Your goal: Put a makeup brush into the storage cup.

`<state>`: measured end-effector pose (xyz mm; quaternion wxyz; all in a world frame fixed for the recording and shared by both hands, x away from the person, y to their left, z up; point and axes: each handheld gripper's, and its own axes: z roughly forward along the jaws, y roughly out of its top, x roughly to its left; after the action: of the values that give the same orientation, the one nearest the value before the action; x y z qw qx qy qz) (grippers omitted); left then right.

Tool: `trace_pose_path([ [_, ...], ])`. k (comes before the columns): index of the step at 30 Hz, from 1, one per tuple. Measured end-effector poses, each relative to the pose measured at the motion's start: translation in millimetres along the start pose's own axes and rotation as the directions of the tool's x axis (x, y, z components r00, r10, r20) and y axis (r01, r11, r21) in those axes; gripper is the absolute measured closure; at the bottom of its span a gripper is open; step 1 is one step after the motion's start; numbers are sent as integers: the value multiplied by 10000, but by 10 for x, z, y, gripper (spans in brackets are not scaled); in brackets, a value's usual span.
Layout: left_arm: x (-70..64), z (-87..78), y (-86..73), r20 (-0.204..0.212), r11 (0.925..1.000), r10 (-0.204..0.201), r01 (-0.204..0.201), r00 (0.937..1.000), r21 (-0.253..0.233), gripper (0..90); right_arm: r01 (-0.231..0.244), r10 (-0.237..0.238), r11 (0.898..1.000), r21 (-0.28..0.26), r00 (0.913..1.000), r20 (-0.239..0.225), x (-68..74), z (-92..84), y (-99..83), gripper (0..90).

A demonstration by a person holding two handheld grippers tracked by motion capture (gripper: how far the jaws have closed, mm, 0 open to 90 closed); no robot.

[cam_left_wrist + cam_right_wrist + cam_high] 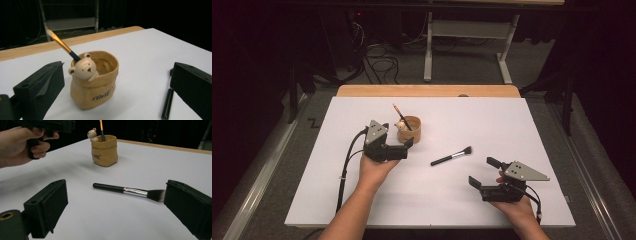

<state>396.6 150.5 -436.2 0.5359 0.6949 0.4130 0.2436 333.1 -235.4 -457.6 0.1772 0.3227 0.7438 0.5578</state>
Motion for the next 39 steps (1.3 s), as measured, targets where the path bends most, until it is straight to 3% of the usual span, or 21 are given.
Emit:
trace_pose_path([
  [7, -19, -173, -95, 214, 9998, 148, -146, 9997, -104, 3, -15, 15, 10000, 30, 10000, 80, -12, 1, -9, 61],
  [13, -40, -315, -236, 409, 9996, 275, -279, 9988, 79, 3, -3, 3, 10000, 45, 9999, 106, -10, 3, -13, 62],
  [24, -83, -576, -557, 868, 9999, -103, 107, 9962, -38, 4, 40, -41, 10000, 85, 10000, 77, -9, 10, -23, 62],
  [27, -110, -643, -638, 760, 9999, 139, -137, 9970, -41, 4, 15, -16, 9999, 111, 9999, 128, -11, 7, -27, 62],
  [29, -113, -691, -701, 680, 9997, -47, 62, 9977, -222, 12, 35, -36, 9999, 119, 9999, 125, -9, 5, -31, 62],
  [31, -120, -704, -760, 784, 9997, -230, 237, 9967, -75, 15, 10, -11, 9999, 122, 9999, 142, -4, -1, -31, 62],
  [37, -154, -719, -714, 928, 9982, -362, 404, 9950, -439, 18, 53, -56, 9998, 190, 9998, 180, -12, 7, -43, 62],
  [39, -167, -731, -702, 874, 9987, -167, 208, 9960, -463, 23, 48, -51, 9998, 179, 9998, 181, -15, 5, -45, 62],
])
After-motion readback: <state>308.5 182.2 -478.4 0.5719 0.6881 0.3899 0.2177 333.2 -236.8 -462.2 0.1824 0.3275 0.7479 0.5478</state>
